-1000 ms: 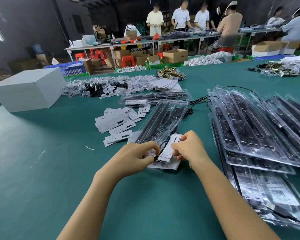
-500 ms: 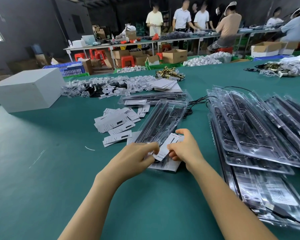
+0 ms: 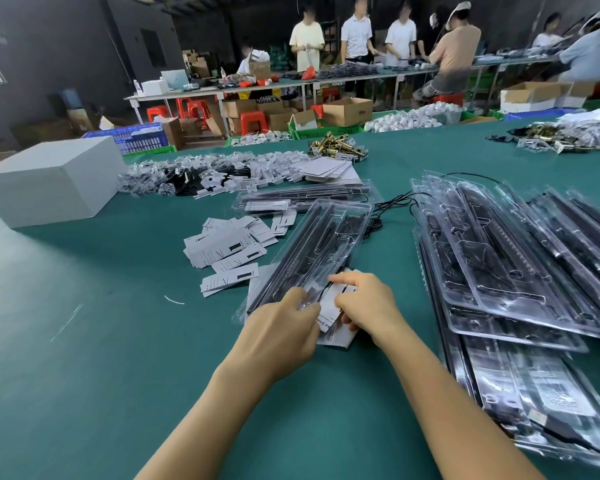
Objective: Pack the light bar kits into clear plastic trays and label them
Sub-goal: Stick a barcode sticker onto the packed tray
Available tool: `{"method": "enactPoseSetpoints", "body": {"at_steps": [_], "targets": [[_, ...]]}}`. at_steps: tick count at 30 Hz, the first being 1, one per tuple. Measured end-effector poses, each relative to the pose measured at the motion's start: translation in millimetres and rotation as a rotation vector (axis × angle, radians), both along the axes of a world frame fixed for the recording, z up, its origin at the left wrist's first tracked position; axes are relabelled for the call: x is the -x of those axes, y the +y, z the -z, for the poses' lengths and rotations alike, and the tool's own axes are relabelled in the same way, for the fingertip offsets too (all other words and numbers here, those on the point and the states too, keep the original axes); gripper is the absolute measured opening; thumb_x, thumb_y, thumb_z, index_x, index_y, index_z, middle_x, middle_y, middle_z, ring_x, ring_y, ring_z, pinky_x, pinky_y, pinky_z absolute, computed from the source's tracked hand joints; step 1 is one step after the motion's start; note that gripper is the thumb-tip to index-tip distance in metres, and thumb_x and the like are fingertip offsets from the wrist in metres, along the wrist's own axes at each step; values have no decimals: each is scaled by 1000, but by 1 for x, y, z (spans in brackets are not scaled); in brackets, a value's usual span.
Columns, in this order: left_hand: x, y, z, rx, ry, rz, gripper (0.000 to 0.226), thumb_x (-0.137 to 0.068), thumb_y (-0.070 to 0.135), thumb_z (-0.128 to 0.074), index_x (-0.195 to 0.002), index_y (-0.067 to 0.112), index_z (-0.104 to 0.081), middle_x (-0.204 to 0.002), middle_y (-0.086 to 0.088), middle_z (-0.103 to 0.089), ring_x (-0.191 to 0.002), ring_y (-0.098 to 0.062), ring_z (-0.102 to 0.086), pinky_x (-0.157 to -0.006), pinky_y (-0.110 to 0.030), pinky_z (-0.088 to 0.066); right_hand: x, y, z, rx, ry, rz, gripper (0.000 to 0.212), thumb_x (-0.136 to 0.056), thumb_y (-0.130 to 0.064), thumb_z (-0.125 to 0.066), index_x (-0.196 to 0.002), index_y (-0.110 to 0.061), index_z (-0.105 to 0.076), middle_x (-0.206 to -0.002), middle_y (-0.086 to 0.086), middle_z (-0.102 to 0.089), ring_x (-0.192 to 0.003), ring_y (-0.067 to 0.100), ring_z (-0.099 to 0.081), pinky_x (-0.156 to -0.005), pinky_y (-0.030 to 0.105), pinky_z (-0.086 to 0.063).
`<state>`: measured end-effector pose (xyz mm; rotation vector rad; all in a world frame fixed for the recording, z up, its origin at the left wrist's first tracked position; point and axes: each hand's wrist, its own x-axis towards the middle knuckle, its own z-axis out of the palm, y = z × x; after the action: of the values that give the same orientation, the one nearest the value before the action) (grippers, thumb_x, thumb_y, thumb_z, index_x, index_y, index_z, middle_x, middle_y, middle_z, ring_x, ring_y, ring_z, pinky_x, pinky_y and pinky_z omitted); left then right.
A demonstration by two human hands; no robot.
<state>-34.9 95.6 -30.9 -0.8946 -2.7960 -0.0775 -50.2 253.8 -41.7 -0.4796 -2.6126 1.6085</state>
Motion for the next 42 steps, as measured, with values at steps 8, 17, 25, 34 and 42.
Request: {"method": "enactPoseSetpoints", "body": {"at_steps": [8, 17, 25, 34, 42], "targets": [[-8, 13, -2, 204, -13, -112, 21, -97, 22, -35, -97, 14, -54, -125, -8, -39, -66, -27, -41, -55, -32, -26, 1, 12, -5, 198, -87, -50, 50, -82, 10, -51, -117, -23, -63, -60, 5, -53, -44, 12, -46, -36, 17, -36], [-7, 12, -3, 233, -19, -99, 23, -96, 23, -38, -97, 16, -60, -119, -7, -38, -57, -23, -33, -45, -30, -14, 7, 34, -8, 438, -177, 17, 36, -84, 7, -64, -113, -6, -48, -73, 10, -59, -40, 6, -53, -37, 18, -42], [-5, 8, -5, 239, -28, -56, 24, -96, 22, -37, -98, 14, -59, -123, -10, -38, -59, -24, -36, -48, -32, -17, 6, 27, -5, 499, -130, -18, 33, -88, 8, -59, -118, -6, -54, -68, 8, -59, -38, 5, -54, -36, 17, -41], [-7, 7, -4, 217, -61, -68, 19, -94, 17, -37, -96, 11, -54, -125, -11, -35, -51, -15, -22, -47, -31, -16, 5, 19, -2, 362, -121, -53, 20, -91, 4, -52, -98, -14, -57, -75, 7, -66, -41, 5, -53, -34, 18, -31], [-7, 7, -4, 218, -68, -73, 13, -94, 16, -38, -89, 13, -50, -123, -12, -34, -50, -15, -22, -45, -30, -11, 8, 19, 0, 410, -160, 40, 29, -89, 8, -54, -116, -2, -55, -81, 12, -63, -39, 5, -52, -36, 17, -39]]}}
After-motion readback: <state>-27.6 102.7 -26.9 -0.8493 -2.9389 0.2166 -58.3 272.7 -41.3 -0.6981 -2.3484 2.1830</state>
